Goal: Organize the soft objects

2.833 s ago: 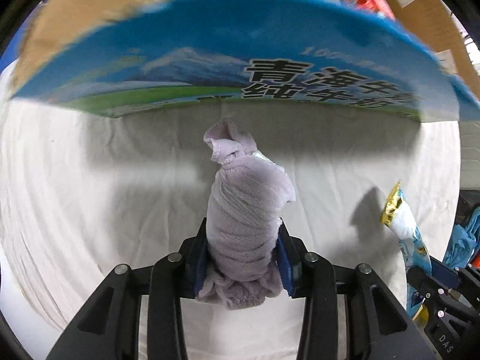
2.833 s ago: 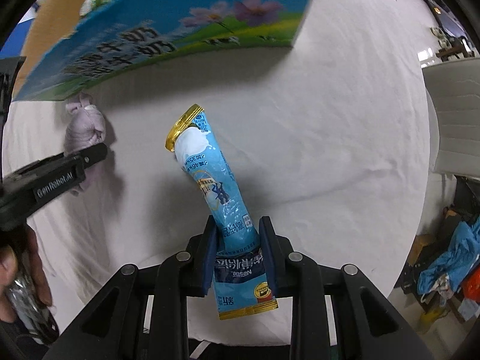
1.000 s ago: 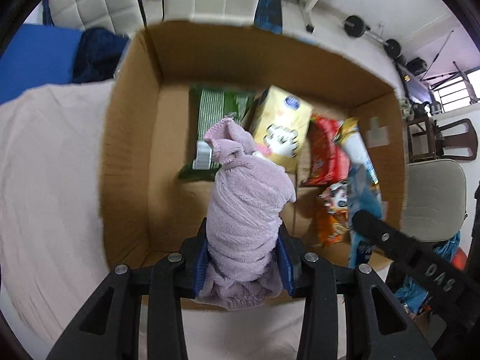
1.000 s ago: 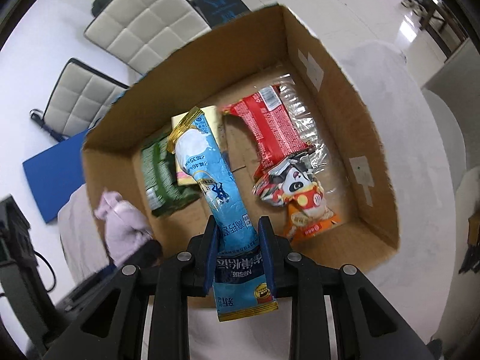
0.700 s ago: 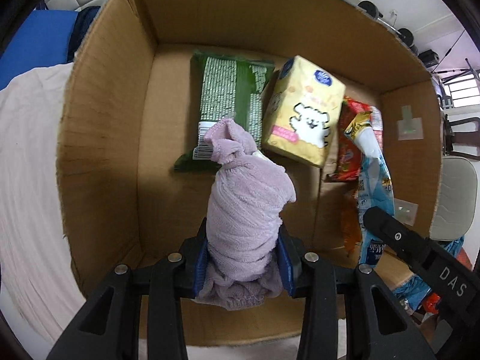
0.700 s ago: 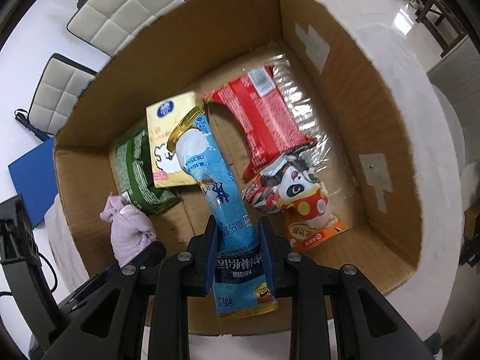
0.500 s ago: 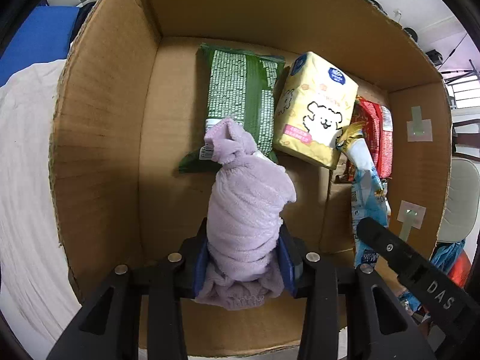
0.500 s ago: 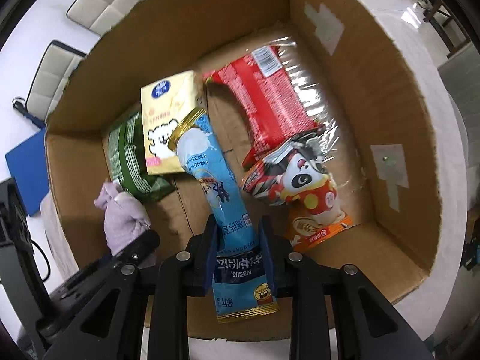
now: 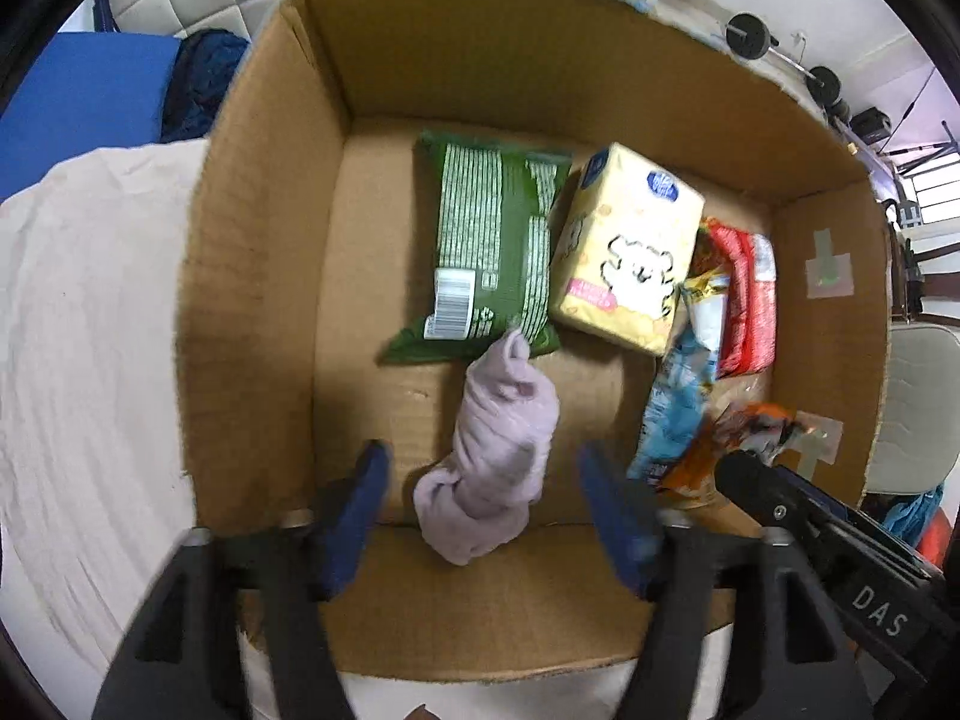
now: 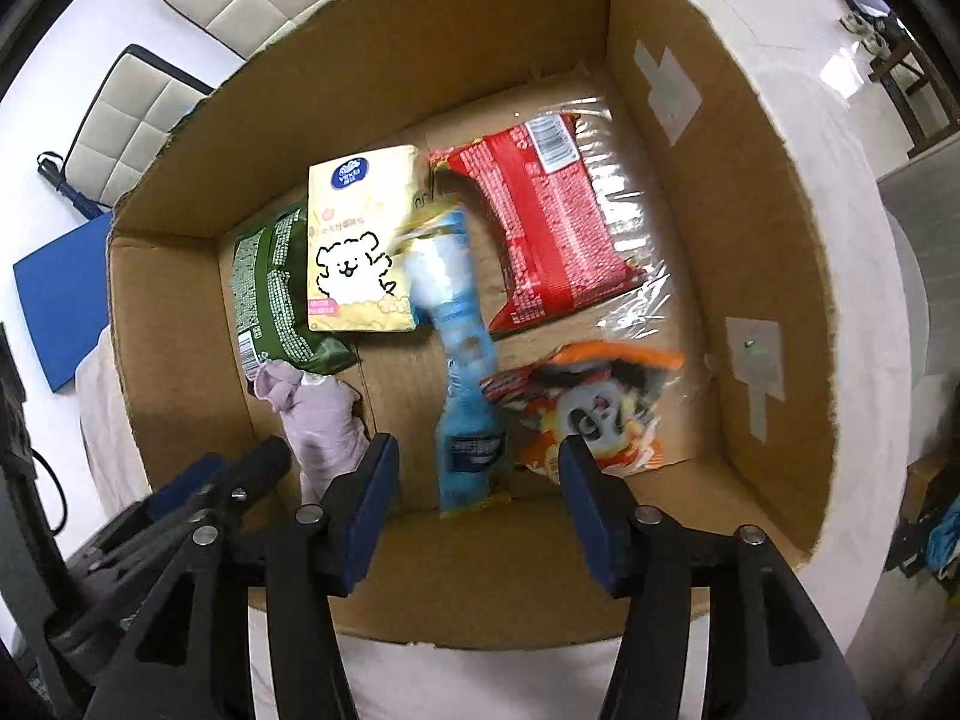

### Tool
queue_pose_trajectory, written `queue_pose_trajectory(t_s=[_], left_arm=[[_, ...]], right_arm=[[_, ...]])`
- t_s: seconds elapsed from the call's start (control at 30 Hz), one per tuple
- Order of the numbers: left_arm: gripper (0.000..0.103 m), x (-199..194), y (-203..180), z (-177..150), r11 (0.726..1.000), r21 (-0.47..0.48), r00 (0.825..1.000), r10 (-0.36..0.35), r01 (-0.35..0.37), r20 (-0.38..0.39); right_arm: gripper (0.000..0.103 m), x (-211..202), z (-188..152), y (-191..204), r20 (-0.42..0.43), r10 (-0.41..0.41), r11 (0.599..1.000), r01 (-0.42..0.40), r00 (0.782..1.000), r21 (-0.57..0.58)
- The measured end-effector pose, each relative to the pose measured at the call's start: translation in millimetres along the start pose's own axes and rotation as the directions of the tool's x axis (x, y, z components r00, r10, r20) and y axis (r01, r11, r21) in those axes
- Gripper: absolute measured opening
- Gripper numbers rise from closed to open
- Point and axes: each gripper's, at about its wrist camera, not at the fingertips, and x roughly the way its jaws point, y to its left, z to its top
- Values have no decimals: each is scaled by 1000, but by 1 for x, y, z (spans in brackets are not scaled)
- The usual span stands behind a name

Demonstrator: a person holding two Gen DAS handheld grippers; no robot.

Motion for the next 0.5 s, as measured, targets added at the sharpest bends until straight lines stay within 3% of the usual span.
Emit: queue_pose_trajectory(t_s=[0.1, 0.17, 0.3, 0.37, 0.4, 0.5], left_arm=[[75, -10, 2, -2, 1000, -4, 1000, 10, -10, 24], [87, -15, 4, -6, 1000, -6, 999, 15, -15, 34], [90, -29, 8, -9, 999, -7, 997, 40, -40, 66], [97, -31, 13, -14, 999, -9, 996, 49, -49, 81], [97, -35, 13, -16, 999, -10, 994, 53, -52, 91], [97, -39, 12, -21, 997, -10, 990, 71, -71, 120]], right_arm=[[61, -7, 1, 0, 7, -4, 1000, 4, 1000, -11], [61, -13, 1, -4, 9, -10, 1000, 10, 1000, -20], [61, -21, -2, -6, 22, -42, 997, 43, 999, -62], [62, -24, -4, -4, 31, -60, 994, 63, 998, -87], [64, -30, -9, -9, 36, -66, 993, 69, 997, -95], [83, -42, -16, -11, 66, -83, 988, 91, 994, -127]])
